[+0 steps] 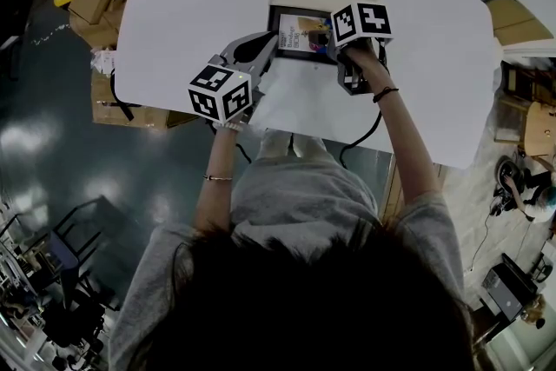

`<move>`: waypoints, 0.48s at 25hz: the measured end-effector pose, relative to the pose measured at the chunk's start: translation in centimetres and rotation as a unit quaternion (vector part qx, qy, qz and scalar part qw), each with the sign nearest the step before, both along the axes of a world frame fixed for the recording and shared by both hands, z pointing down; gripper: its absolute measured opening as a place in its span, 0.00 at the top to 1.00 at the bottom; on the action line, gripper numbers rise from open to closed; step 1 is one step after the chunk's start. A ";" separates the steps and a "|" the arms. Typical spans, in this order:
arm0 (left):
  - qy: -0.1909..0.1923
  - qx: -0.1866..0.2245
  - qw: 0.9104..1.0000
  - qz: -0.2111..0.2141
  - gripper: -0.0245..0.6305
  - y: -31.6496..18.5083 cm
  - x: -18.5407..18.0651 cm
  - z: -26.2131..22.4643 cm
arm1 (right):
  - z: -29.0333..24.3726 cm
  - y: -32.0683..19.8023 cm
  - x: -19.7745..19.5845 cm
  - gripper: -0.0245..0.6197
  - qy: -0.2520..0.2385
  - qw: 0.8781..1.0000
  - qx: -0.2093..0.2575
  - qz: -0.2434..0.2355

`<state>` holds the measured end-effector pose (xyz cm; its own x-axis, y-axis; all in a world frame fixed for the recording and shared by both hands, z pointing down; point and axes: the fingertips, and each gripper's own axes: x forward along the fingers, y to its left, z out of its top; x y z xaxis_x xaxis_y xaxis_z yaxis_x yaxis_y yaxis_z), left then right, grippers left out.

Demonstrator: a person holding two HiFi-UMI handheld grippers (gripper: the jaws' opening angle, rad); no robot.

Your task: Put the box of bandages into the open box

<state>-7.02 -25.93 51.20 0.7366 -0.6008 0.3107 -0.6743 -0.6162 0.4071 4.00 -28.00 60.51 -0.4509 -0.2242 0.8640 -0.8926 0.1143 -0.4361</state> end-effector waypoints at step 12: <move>0.000 0.004 1.000 0.002 0.97 0.2 -0.1 -0.3 | -1.4 0.1 0.9 0.66 0.016 0.998 0.052 0.002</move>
<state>-7.08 -25.77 50.93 0.7381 -0.6012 0.3061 -0.6727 -0.6218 0.4010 4.92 -27.94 59.13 -0.4221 -0.3159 0.8497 -0.9065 0.1539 -0.3931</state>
